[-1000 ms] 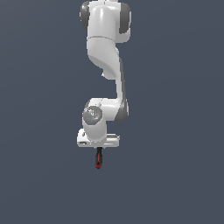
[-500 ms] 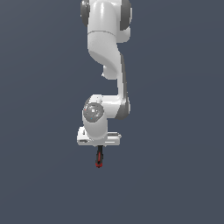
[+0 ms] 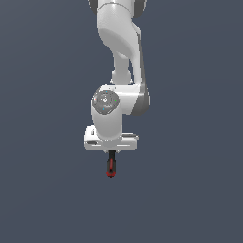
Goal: Pick up the object and move it to a goal position.
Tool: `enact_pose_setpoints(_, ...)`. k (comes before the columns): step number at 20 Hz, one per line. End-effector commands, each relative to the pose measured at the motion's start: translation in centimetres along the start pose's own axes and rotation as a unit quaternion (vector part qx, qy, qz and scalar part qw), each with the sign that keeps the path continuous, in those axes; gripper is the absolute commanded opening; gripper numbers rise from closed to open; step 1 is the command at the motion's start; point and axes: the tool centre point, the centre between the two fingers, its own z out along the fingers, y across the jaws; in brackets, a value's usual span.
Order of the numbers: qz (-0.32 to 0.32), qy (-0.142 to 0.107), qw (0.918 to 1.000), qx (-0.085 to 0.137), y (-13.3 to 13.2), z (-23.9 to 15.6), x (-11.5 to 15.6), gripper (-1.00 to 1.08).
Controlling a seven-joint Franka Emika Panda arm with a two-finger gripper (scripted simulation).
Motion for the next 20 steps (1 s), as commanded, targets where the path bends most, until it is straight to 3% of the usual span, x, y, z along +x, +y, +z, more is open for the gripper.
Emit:
enact_pose_setpoints(1, 0.000, 0.001, 1.0000, 0.000, -0.8, -3.0, 0.0, -1.00)
enact_pose_setpoints(20, 0.000, 0.001, 1.0000, 0.000, -6.3, -24.2, 0.6, -1.00)
